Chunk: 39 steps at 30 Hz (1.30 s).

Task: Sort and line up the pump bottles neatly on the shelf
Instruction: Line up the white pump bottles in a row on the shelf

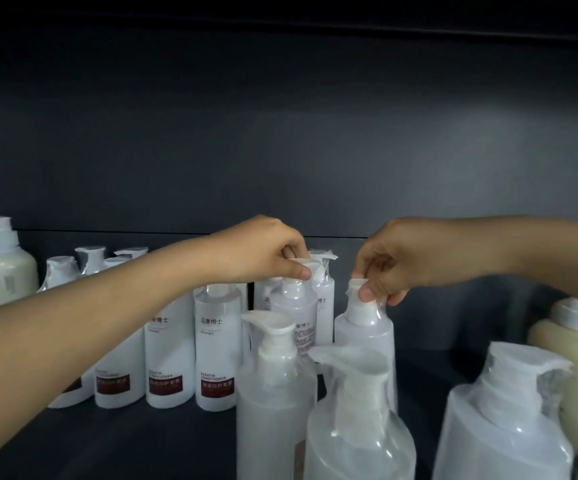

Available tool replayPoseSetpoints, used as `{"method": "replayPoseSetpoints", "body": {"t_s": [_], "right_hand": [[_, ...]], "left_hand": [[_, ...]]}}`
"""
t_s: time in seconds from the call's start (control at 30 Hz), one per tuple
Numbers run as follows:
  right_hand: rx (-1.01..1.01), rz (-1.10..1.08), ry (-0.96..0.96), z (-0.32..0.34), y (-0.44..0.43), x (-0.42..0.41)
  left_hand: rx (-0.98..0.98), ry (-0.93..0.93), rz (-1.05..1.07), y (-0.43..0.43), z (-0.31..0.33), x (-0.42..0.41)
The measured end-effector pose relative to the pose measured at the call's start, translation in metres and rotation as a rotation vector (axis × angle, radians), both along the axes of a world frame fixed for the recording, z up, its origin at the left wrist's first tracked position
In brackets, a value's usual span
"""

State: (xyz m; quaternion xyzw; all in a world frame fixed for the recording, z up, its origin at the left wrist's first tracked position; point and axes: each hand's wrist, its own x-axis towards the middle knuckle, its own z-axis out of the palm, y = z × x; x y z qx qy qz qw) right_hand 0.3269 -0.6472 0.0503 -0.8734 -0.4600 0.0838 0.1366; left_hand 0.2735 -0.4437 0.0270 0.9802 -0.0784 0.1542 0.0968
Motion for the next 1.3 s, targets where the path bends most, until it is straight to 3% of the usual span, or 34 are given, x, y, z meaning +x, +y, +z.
{"method": "replayPoseSetpoints", "body": {"t_s": [0.53, 0.77, 1.07, 1.3], "right_hand": [[-0.024, -0.027, -0.017, -0.01, 0.052, 0.05], [0.063, -0.002, 0.003, -0.01, 0.047, 0.047], [0.092, -0.115, 0.051, -0.01, 0.059, 0.04], [0.107, -0.258, 0.108, -0.014, 0.066, 0.037]], "left_hand": [[0.023, 0.132, -0.001, 0.038, 0.001, 0.015], [0.003, 0.096, -0.01, 0.038, 0.0, 0.017], [0.063, 0.151, -0.107, 0.038, 0.007, 0.022], [-0.065, 0.283, -0.228, 0.046, 0.009, 0.024]]}}
